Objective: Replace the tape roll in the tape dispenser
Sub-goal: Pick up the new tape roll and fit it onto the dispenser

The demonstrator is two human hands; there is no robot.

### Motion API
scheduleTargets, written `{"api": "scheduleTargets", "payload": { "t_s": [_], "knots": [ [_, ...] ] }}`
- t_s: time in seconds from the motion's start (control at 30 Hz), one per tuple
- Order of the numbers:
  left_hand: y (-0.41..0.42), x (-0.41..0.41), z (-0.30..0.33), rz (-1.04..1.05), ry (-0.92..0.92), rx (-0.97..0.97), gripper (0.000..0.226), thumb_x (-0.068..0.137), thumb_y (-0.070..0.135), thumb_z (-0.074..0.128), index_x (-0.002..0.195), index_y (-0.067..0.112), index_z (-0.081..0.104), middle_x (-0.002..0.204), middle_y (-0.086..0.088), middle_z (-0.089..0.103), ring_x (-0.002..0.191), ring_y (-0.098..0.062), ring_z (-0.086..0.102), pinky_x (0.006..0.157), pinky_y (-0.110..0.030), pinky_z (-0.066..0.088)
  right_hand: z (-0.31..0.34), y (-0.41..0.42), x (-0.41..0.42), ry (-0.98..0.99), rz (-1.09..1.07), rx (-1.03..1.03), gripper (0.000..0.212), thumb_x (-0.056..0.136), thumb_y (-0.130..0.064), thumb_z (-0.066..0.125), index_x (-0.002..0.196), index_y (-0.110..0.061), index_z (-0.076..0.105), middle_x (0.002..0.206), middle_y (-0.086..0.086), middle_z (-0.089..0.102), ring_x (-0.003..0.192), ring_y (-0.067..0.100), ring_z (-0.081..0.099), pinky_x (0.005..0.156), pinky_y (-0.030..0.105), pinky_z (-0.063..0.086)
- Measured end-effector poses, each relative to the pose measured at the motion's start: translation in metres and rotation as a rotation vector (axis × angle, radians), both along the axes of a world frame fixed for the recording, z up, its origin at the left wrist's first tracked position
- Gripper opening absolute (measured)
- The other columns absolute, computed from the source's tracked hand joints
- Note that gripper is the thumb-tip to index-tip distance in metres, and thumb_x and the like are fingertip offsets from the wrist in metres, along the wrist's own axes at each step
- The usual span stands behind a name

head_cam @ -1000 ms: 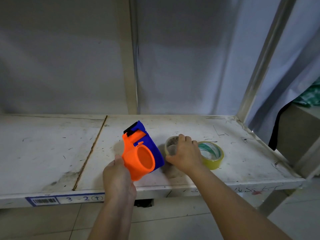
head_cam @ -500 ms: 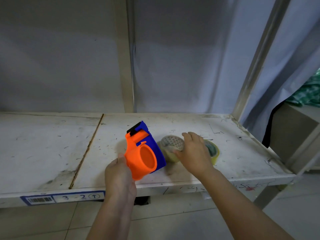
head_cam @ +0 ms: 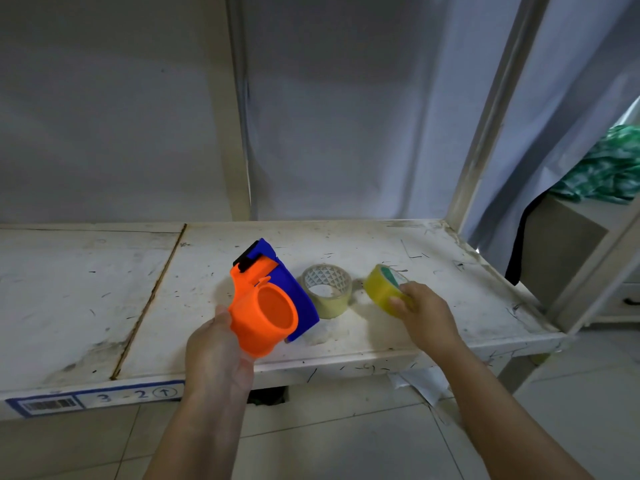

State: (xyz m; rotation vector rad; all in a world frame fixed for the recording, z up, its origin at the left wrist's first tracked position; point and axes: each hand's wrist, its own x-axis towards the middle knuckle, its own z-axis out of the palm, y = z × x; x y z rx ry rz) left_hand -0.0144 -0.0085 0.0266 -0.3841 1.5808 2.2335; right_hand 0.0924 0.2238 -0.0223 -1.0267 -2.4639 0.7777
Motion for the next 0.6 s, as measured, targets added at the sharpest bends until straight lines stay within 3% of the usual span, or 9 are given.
{"api": "scheduleTargets", "payload": {
  "t_s": [0.07,0.13,0.2,0.3,0.37,0.4,0.47,0.53,0.6],
  "knots": [
    [0.001,-0.001,-0.001,-0.013,0.013,0.02,0.027,0.099,0.027,0.037,0.119,0.013,0.046,0.082,-0.004,0.051,0.076,-0.017,0.054,0.093,-0.047,0.044,0.007,-0.002,0.001,0.273,0.007,-0.35,0.026,0.094,-0.025,0.052,0.097,0.0,0.058,0.102,0.023,0.061,0.093,0.036,0.058,0.08,0.037,0.049],
    [0.001,-0.003,-0.003,-0.021,0.01,0.032,0.036,0.099,0.027,0.036,0.128,0.009,0.044,0.088,-0.006,0.054,0.079,-0.019,0.056,0.092,-0.048,0.045,0.015,-0.006,0.003,0.539,0.062,-0.678,0.037,0.096,-0.026,0.05,0.1,0.011,0.052,0.11,0.033,0.057,0.098,0.036,0.06,0.095,0.045,0.05],
    [0.0,-0.003,-0.003,-0.026,0.022,0.054,0.039,0.099,0.026,0.036,0.133,0.008,0.041,0.1,-0.009,0.053,0.082,-0.02,0.056,0.092,-0.048,0.045,0.023,-0.011,0.004,0.698,0.113,-0.863,0.042,0.093,-0.028,0.052,0.103,0.012,0.053,0.107,0.03,0.058,0.103,0.033,0.061,0.094,0.042,0.052],
    [0.001,0.002,0.005,-0.064,0.074,0.11,0.039,0.099,0.018,0.035,0.136,0.004,0.039,0.115,-0.012,0.052,0.084,-0.018,0.055,0.09,-0.046,0.045,0.032,-0.019,0.001,0.817,0.193,-0.965,0.055,0.084,-0.034,0.055,0.111,0.015,0.055,0.108,0.023,0.06,0.104,0.032,0.061,0.092,0.042,0.054],
    [0.002,0.005,0.011,-0.082,0.102,0.127,0.037,0.099,0.011,0.033,0.134,0.001,0.038,0.123,-0.013,0.051,0.093,-0.021,0.055,0.094,-0.047,0.043,0.034,-0.024,-0.002,0.847,0.226,-1.024,0.048,0.083,-0.035,0.055,0.109,0.005,0.063,0.111,0.021,0.062,0.106,0.03,0.063,0.091,0.043,0.055],
    [0.001,0.003,0.01,-0.084,0.087,0.125,0.035,0.099,0.015,0.034,0.131,0.005,0.04,0.121,-0.013,0.054,0.093,-0.022,0.056,0.092,-0.047,0.045,0.036,-0.028,-0.003,0.851,0.24,-1.039,0.041,0.083,-0.035,0.057,0.105,-0.001,0.068,0.113,0.02,0.063,0.107,0.03,0.062,0.091,0.044,0.054],
    [-0.002,0.001,0.007,-0.07,0.034,0.123,0.024,0.099,0.026,0.035,0.118,0.014,0.044,0.098,-0.009,0.059,0.083,-0.02,0.058,0.084,-0.044,0.047,0.037,-0.032,-0.005,0.855,0.299,-1.057,0.038,0.078,-0.039,0.067,0.098,-0.008,0.073,0.114,0.02,0.062,0.11,0.032,0.06,0.094,0.049,0.049],
    [-0.003,0.0,0.006,-0.047,0.035,0.121,0.017,0.099,0.027,0.035,0.107,0.015,0.044,0.084,-0.005,0.056,0.077,-0.018,0.057,0.075,-0.041,0.047,0.038,-0.034,-0.007,0.853,0.347,-1.054,0.047,0.069,-0.043,0.073,0.098,-0.007,0.071,0.112,0.02,0.06,0.108,0.034,0.058,0.096,0.052,0.046],
    [-0.003,0.001,0.008,-0.029,0.041,0.105,0.016,0.099,0.027,0.035,0.103,0.014,0.044,0.083,-0.004,0.055,0.077,-0.017,0.057,0.072,-0.039,0.047,0.038,-0.036,-0.008,0.862,0.366,-1.089,0.046,0.077,-0.037,0.064,0.102,0.001,0.066,0.108,0.022,0.061,0.106,0.035,0.059,0.091,0.049,0.049]
  ]
}}
